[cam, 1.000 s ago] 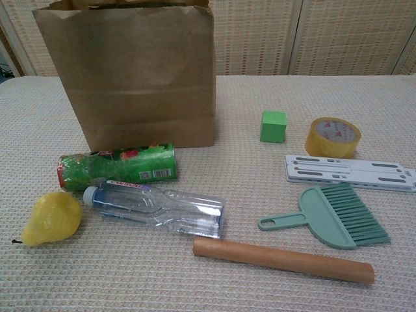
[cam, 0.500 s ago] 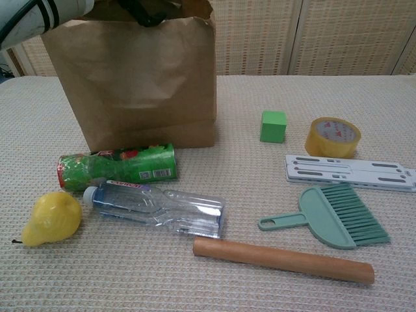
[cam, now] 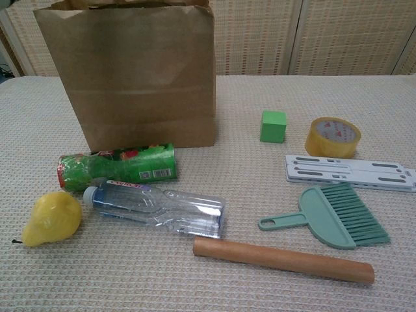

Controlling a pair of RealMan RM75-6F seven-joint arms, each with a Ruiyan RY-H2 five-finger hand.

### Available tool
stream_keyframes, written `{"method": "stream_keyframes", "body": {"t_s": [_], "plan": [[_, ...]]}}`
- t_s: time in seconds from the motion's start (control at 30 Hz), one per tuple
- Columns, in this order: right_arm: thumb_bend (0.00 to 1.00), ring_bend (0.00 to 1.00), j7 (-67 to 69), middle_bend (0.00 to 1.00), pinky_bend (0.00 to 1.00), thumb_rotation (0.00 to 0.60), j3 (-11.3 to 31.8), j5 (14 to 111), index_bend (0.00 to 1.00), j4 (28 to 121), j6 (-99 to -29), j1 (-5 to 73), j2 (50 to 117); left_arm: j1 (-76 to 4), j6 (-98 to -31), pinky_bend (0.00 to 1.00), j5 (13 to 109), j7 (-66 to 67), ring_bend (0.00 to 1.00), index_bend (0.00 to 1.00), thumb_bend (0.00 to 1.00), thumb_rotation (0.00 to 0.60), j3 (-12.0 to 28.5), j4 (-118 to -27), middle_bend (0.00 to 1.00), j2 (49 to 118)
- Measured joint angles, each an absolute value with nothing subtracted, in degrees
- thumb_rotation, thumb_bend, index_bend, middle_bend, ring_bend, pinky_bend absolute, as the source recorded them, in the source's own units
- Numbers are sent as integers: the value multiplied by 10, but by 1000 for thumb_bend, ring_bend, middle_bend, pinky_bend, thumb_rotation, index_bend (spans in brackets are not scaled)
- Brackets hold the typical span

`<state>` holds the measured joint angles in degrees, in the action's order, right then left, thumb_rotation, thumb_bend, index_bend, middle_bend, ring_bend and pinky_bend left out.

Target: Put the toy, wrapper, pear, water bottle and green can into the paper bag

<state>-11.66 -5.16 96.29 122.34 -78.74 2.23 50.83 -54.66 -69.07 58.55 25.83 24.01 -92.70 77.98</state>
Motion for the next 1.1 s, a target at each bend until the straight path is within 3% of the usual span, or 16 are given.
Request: {"method": "stream_keyframes", "body": {"t_s": [0.27,0.53,0.63,0.83,1.1], "plan": [[54,0,-120,0,0,600,-58,979,0,1224,-791,18,509,-422,-747,213,623,168,7,80,400,600,223,-1055,0,660],[54,0,-125,0,0,600,-62,985,0,1223,-791,16,513,-304,-773,203,746,82,1,61,356,600,116,-1086,0,578],[54,0,-128,0,0,600,-65,992,0,1224,-791,15,514,-277,-774,157,800,71,0,7,314,600,67,-1073,0,569],[54,0,-131,0,0,600,-69,997,0,1225,-789,13,516,-226,-781,134,951,10,0,0,309,600,-51,-1005,0,575],[54,0,-130,0,0,600,-71,1000,0,1226,-788,12,514,-179,-805,114,1088,-8,0,0,310,600,-125,-882,0,632]]}}
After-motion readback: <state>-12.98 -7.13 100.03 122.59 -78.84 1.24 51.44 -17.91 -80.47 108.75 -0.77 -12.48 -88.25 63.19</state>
